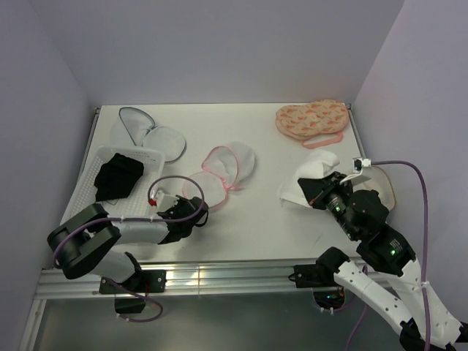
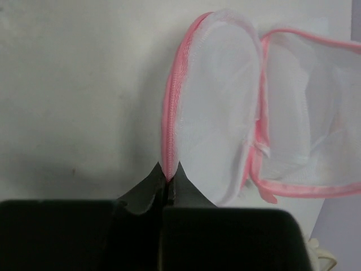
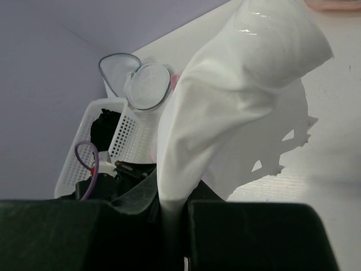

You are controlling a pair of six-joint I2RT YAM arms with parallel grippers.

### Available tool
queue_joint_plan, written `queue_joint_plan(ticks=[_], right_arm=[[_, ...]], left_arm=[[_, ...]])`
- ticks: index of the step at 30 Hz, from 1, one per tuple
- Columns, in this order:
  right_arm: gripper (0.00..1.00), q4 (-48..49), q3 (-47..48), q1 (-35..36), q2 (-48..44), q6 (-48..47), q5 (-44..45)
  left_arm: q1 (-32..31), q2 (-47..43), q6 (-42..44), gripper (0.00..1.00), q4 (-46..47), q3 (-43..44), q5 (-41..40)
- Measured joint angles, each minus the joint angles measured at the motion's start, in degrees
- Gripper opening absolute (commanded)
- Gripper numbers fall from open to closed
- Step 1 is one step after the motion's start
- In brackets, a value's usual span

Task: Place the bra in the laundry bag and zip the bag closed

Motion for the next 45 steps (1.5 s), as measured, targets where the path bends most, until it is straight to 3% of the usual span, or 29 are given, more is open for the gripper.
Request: queue_joint_plan(ticks=[10,18,25,31,45], right_arm=[[0.0,2.1,1.5,0.0,3.0,-2.5,-5.2],[0.0,4.5,8.3,0.0,8.8,-5.4,-11.7],[0.0,5.0,15.1,0.0,13.7,-8.4,-14.9],[0.0,5.8,15.5,0.9,19.4,-10.3,-16.6],[0.0,14.6,4.4,11.0,28.2,-7.6,-14.6]], left_arm=[[0.8,-17.9,34.9,0.0,-11.1,14.4,5.0],[0.8,-18.7,52.6,0.0,-22.8,30.1,14.5],[0.8,-18.5,57.9,0.0,-29.7,32.3,18.9],[0.8,-18.5,58.6,0.0,-32.4,32.3,20.2],[0.8,-18.5,58.6,0.0,-33.8,32.3,20.2]])
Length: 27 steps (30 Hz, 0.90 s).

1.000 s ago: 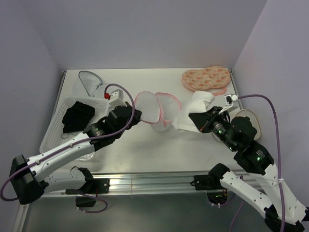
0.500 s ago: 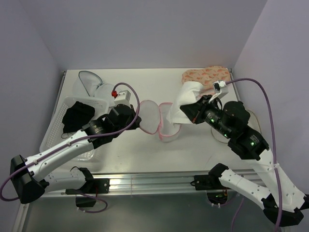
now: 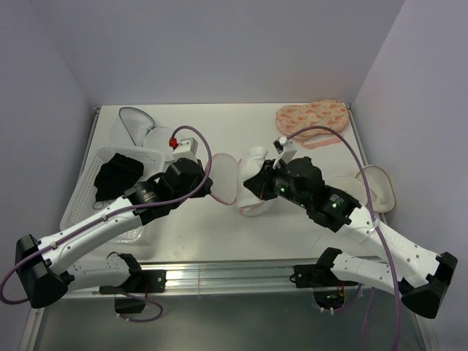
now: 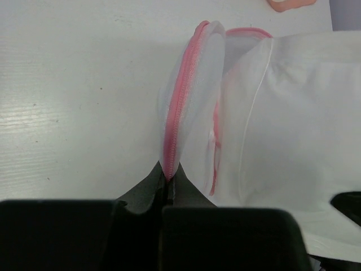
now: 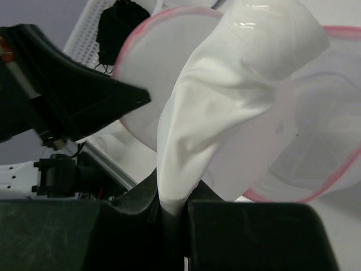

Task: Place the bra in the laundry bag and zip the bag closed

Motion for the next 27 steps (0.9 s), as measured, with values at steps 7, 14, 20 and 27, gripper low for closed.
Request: queue_joint_plan(ticks=[7,14,20,27], right_arm=[[0.0,3.0,-6.0,0.0,2.0,2.1,4.2],[0.0,3.9,-7.0,-1.2,8.0,1.6,10.2],[0.0,1.9,-6.8,-4.5,10.0,-0.2,16.3],[0.0,-0.5,-4.6,-4.3,13.2,-2.8,19.1]], left_arm=[[0.0,-0.3,0.4,0.0,-0.5,0.0,0.1],[0.0,-0.9,0.8,0.0,-1.4,0.0,0.5],[0.0,-1.5,1.0,0.0,-1.7,0.0,1.1],[0.0,-1.6,1.2,0.0,-1.7,0.0,1.9]])
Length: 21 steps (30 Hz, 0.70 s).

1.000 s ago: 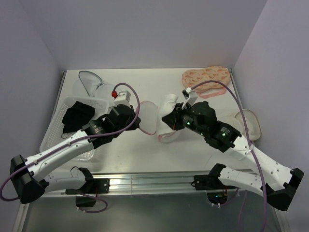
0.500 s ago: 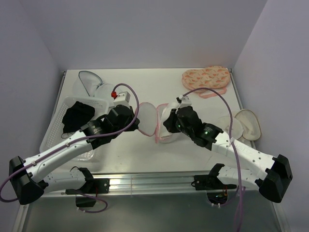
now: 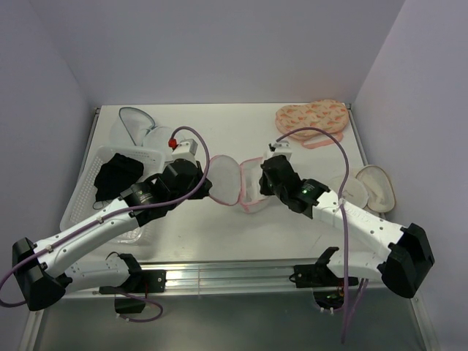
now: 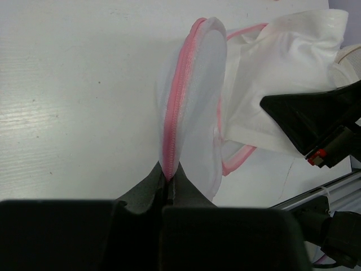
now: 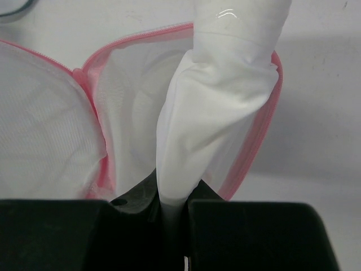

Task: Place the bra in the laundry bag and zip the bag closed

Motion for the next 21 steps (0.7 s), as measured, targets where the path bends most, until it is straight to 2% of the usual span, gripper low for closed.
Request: queue_joint_plan(ticks=[9,15,18,19,21], right_arm=[[0.0,-1.2,4.5,5.8,12.1,-0.1,3.7],[0.0,-1.9,6.2,6.1,19.1,1.2,6.6],[0.15,-2.6,8.4,6.1,22.4,1.6,8.2],[0.26,-2.6,9.1,6.1,23.3,1.8,8.5],[0.36,-2.5,9.7,6.1,24.2,2.1,8.5]], left_arm=[[0.0,0.1,0.1,0.0,0.0,0.7,0.9],[0.0,0.1,0.6,0.0,0.0,1.8,1.2],[0.0,0.1,0.7,0.0,-0.4,2.0,1.2],[0.0,0.0,0.7,0.0,-0.7,2.0,1.2],[0.0,0.0,0.7,0.0,-1.1,2.0,1.1]])
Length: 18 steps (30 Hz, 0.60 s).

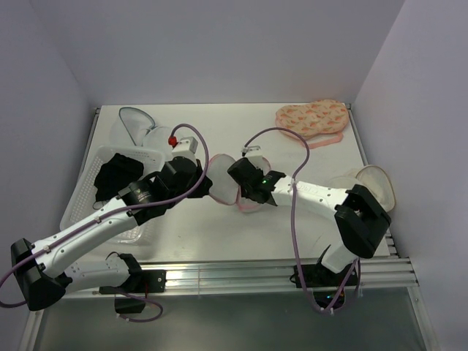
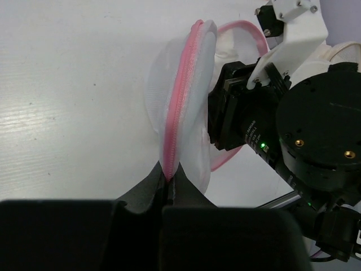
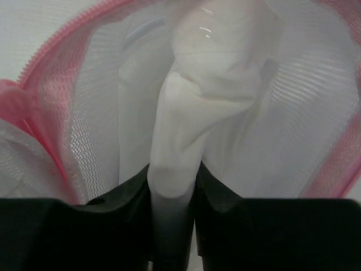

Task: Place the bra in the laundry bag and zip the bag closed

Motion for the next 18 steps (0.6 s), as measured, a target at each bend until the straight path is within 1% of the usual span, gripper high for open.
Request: queue_joint_plan(ticks=[1,3,4,7,10,12,14,18], right_arm=[[0.44,0.0,0.0,0.0,0.0,0.2,-0.3],[0.51,0.1,0.0,0.1,-0.4,0.5,-0.9],[0.57,0.0,0.0,0.1,-0.7,0.4,-1.4],[0.65,-0.2,0.2,0.2,-2.4,0.4,-3.0],[0.67,-0.6,0.7,0.3,-5.5,0.4,-4.0],[0.67,-0.7,1.0,0.3,-8.2,0.4,-4.5],[0.62,-0.8,1.2,0.3,-11.0,0.6,-5.0],[0.42,-0.7,1.2,0.3,-15.4,1.3,-5.2]], left_arm=[[0.0,0.0,0.0,0.0,-0.3,0.0,-0.1],[0.1,0.0,0.0,0.0,-0.9,0.2,-0.2],[0.1,0.0,0.0,0.0,-1.3,0.2,-0.3],[0.5,-0.2,0.0,0.0,-2.0,0.2,-0.4],[0.8,-0.3,0.0,0.0,-2.4,0.2,-0.5],[0.9,-0.3,0.0,0.0,-2.4,0.2,-0.6],[0.9,-0.3,0.0,0.0,-2.6,0.2,-0.6],[0.9,-0.3,0.0,0.0,-3.0,0.4,-0.6]])
